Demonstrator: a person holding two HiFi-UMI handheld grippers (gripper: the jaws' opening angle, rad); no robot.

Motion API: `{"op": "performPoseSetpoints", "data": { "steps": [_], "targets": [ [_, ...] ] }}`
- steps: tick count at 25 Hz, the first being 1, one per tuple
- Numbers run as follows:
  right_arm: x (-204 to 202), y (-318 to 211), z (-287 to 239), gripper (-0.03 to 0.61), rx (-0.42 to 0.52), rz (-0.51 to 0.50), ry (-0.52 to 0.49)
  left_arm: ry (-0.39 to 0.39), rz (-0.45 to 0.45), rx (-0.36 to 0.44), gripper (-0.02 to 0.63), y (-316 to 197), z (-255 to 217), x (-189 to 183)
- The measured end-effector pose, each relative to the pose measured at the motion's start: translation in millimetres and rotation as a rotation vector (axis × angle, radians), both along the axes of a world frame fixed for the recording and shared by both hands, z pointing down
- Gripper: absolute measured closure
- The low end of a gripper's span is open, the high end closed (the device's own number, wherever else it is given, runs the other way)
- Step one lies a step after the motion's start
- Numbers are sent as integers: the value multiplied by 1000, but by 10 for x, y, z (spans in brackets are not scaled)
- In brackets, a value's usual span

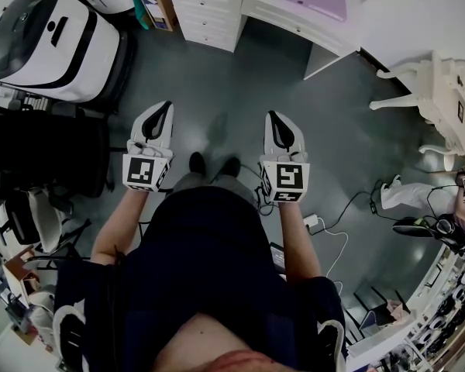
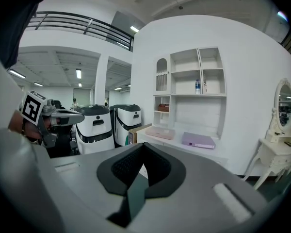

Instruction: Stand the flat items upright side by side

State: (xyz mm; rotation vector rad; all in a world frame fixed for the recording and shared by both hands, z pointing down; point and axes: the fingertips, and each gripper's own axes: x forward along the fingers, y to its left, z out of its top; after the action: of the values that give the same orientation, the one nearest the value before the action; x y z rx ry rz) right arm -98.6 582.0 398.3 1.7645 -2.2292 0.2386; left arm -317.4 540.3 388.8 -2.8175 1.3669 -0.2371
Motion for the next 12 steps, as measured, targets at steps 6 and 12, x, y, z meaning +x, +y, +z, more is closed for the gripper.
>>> {"op": "performPoseSetpoints", "data": {
  "steps": [6, 12],
  "targets": [
    [23, -24, -17, 578, 7, 0, -4, 7, 1, 0, 597, -34, -8, 10],
    [63, -41, -32, 578, 9, -1, -10, 6, 0, -2, 581, -62, -10, 19]
  ]
}}
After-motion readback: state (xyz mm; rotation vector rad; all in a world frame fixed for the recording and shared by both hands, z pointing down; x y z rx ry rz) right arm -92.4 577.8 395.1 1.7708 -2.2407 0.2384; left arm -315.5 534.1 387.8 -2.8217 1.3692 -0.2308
